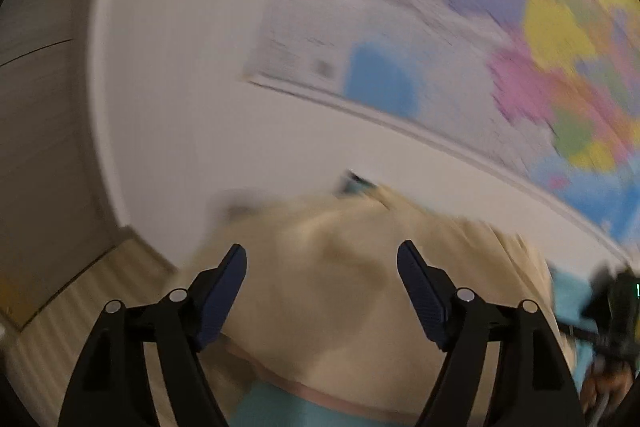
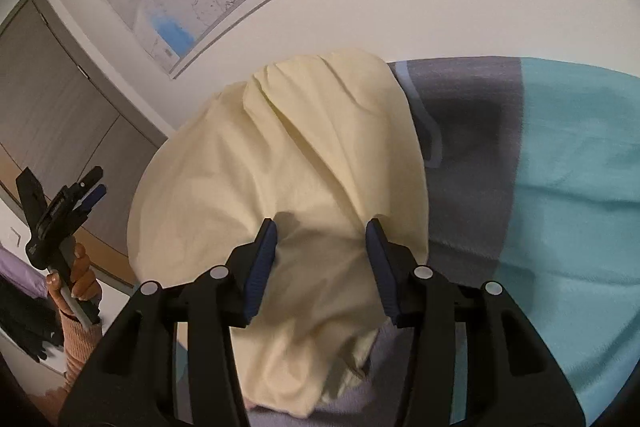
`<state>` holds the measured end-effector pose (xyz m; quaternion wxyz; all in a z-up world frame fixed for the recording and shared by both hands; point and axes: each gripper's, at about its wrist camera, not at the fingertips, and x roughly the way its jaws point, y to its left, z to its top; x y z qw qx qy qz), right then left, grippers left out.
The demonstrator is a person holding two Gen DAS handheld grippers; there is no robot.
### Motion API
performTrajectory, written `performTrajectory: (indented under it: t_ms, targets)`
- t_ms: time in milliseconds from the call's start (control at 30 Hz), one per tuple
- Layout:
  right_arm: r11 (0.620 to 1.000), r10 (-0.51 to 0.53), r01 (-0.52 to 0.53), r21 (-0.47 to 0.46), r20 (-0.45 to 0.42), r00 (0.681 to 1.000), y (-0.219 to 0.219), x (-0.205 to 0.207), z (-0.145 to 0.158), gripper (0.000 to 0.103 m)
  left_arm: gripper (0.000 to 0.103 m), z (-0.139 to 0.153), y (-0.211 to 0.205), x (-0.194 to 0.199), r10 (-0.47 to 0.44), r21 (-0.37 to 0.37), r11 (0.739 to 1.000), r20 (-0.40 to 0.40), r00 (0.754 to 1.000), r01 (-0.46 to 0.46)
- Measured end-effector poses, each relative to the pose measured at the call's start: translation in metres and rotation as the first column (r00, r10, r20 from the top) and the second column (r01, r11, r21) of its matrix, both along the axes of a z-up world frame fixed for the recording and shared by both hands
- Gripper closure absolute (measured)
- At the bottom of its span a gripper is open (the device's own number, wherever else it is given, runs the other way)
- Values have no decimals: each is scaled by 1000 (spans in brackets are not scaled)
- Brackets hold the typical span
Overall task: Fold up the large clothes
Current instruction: 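Lower the cream bundle onto the pink garment and open both grippers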
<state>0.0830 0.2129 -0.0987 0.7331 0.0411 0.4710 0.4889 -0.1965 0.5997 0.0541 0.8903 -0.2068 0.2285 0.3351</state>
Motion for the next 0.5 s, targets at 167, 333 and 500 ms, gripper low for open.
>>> performTrajectory:
  t_ms: [167,333,500]
  targets:
    - [1000,-1,-1,21,126,992,-18,-22,31,55,28,-24,-31,39,-161,-29,987,-62,985,160]
    - [992,78,-101,82,244,967,-17,-57,58,54,28,-34,-59,58,-234,-28,972,-87,968,233]
    - [985,174,-169,-41,226,959,10,-70,31,51,26,-53,-82,79,-232,17,971,-201,952,240]
